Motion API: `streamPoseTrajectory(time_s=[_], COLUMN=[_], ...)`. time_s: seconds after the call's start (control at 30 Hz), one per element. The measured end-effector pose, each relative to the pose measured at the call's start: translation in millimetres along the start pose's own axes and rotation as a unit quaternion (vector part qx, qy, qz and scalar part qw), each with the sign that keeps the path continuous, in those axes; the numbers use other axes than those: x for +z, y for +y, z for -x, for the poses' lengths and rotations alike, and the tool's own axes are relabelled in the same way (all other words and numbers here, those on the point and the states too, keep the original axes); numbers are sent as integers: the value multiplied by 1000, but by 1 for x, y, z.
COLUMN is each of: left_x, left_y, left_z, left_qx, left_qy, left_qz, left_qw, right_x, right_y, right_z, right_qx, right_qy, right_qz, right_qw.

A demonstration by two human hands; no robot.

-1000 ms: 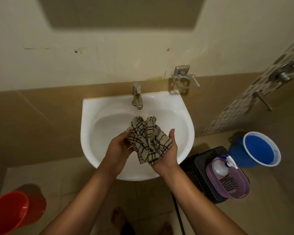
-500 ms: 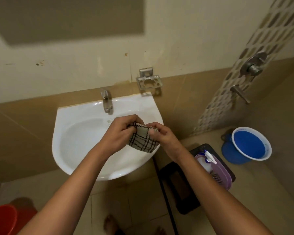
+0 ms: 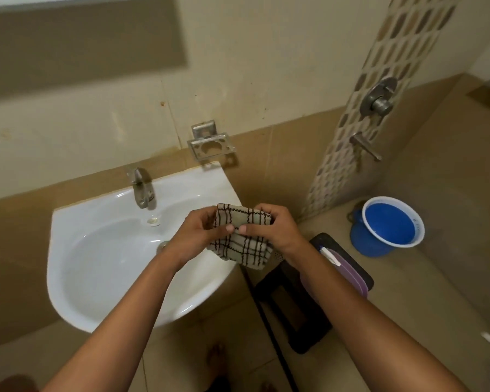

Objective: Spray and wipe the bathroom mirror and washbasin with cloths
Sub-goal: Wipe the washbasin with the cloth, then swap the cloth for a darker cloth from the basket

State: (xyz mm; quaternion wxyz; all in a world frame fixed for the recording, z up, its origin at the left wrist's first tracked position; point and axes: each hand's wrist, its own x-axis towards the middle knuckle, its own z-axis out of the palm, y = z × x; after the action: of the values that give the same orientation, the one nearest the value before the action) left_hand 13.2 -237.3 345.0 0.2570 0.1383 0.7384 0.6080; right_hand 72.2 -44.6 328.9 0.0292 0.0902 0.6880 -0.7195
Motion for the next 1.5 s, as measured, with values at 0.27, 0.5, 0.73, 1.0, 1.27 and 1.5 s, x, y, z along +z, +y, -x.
streamPoseTrajectory(time_s=[0.27,0.5,0.73,1.0,1.27,1.5], left_x=[13,55,117,201,276,327], left_y=[5,-18,-46,-50,-63,-56], left_z=[-40,-71,-86,-117,-141,-147], left_qx=[6,-31,-176,-170,-263,-239], left_qy=[-41,-167,-299,-327,-366,-519], left_qz=[86,22,11,9,128,-137], left_qw=[995,985,938,929,883,809], right_x=[-3,-19,-67,-151,-231,-264], right_y=[1,49,79,116,136,144], right_z=[6,42,82,117,133,125], right_qx=[58,111,141,123,74,52], right_qy=[4,160,294,281,305,202], right_qz=[-289,-300,-253,-220,-101,31], right_qw=[955,934,911,926,944,978])
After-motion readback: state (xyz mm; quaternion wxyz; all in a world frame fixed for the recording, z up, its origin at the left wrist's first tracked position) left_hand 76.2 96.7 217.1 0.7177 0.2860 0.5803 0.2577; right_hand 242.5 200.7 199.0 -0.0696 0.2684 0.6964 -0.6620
